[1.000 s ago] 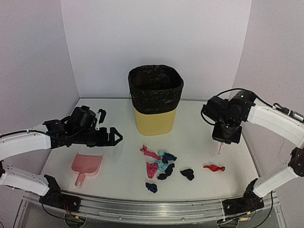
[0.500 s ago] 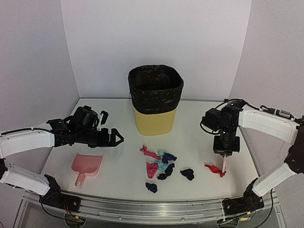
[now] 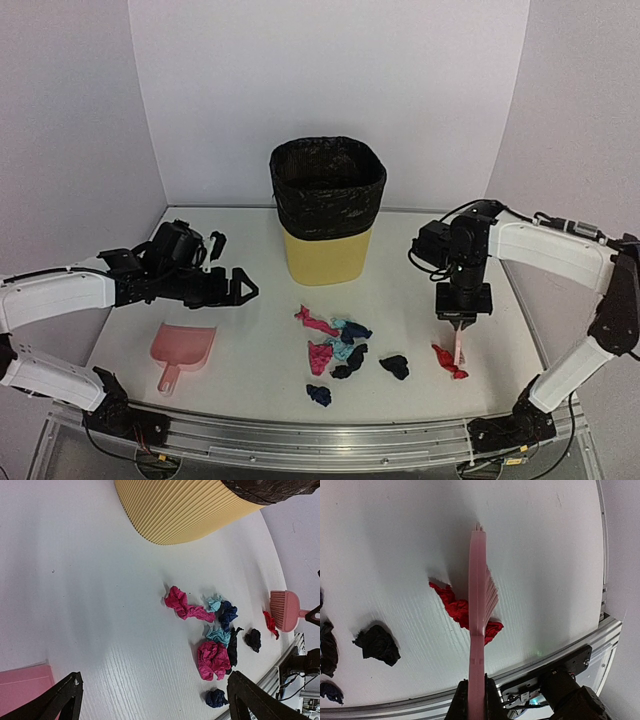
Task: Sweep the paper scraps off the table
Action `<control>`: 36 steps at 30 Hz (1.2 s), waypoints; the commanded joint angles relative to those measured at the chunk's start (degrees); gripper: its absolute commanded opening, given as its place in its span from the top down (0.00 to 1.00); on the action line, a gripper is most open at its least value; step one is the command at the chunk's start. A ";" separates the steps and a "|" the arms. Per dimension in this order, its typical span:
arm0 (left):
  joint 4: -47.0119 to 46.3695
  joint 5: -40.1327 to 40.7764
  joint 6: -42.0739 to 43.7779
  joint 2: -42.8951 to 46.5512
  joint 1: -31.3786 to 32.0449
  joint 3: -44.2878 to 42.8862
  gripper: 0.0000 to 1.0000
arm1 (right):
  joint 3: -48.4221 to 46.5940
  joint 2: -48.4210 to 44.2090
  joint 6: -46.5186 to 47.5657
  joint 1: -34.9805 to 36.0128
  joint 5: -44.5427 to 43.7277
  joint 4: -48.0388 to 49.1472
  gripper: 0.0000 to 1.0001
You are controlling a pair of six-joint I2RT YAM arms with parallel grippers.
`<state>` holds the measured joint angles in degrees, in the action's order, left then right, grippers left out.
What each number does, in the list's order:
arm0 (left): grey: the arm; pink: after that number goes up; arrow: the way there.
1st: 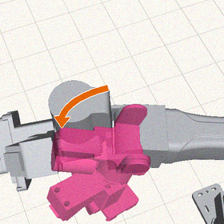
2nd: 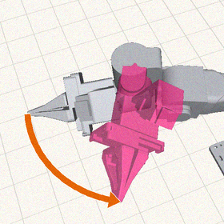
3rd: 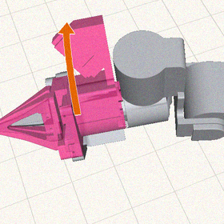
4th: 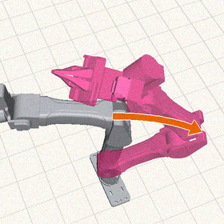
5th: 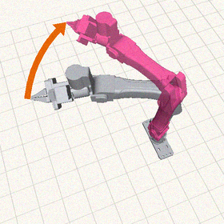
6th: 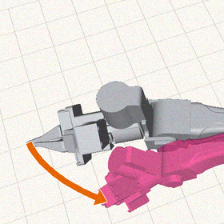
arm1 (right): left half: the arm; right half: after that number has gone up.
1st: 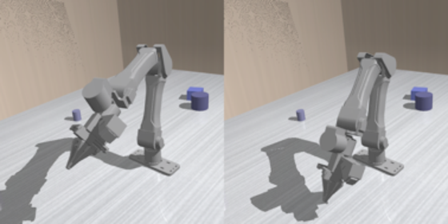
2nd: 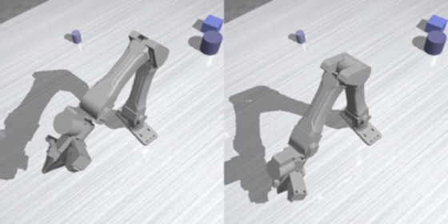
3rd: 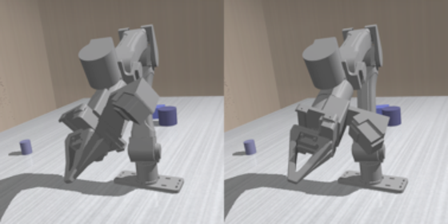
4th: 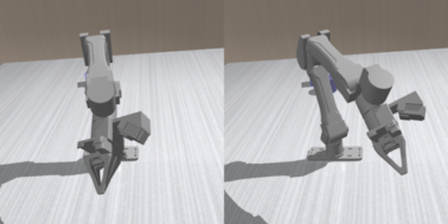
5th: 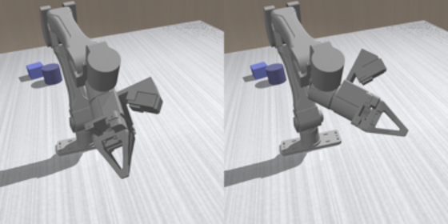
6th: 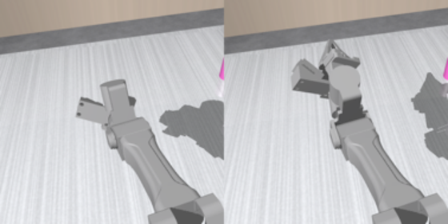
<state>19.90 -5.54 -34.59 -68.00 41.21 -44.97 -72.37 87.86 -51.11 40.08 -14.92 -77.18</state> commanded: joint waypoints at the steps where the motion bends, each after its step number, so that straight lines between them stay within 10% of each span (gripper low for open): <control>1: -1.39 -0.39 0.66 1.88 -0.80 -0.48 0.00 | -5.51 5.25 0.74 3.90 5.70 -29.94 1.00; 21: 1.08 0.10 0.68 8.25 -2.10 2.84 0.00 | -32.04 25.20 -1.61 15.53 7.52 -23.10 1.00; 36: 0.61 -2.12 1.00 9.61 -2.16 2.93 0.00 | -25.25 7.32 -12.39 15.50 -9.43 -34.65 1.00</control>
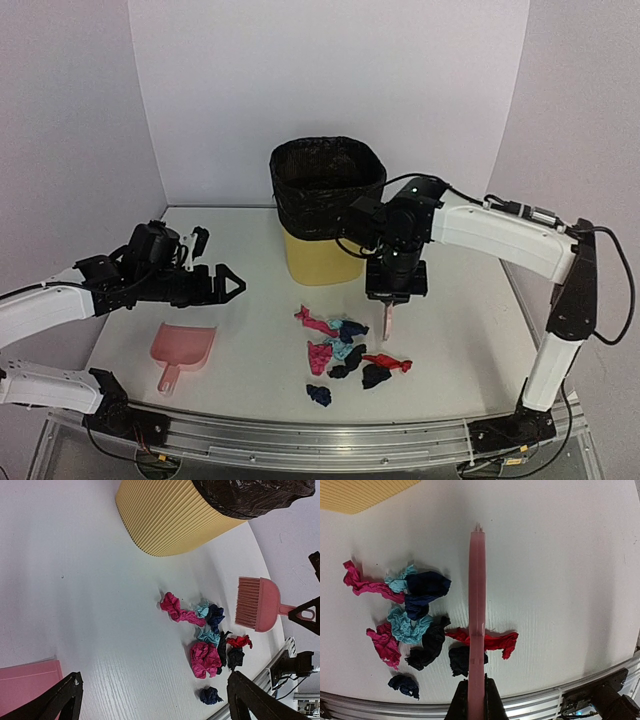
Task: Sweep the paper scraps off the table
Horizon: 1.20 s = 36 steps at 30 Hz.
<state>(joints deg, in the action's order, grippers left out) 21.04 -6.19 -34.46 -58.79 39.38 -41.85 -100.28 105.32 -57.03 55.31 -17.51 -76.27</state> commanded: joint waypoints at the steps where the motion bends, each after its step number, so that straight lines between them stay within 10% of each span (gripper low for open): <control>1: -0.73 -1.97 1.04 0.04 -0.36 -0.40 0.00 | 3.42 -11.63 -7.51 0.29 -7.29 -36.40 1.00; 16: -3.14 -6.25 3.16 -7.29 -0.45 -3.58 0.00 | 30.14 -30.83 -15.37 0.30 10.84 -38.45 1.00; 36: -3.23 -4.22 2.27 -5.09 -0.88 -2.08 0.00 | 14.09 -4.95 -3.64 0.27 21.61 -22.02 1.00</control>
<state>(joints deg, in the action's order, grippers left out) 18.98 -11.73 -31.92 -66.45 38.94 -43.84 -80.93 95.35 -63.34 55.44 0.12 -78.48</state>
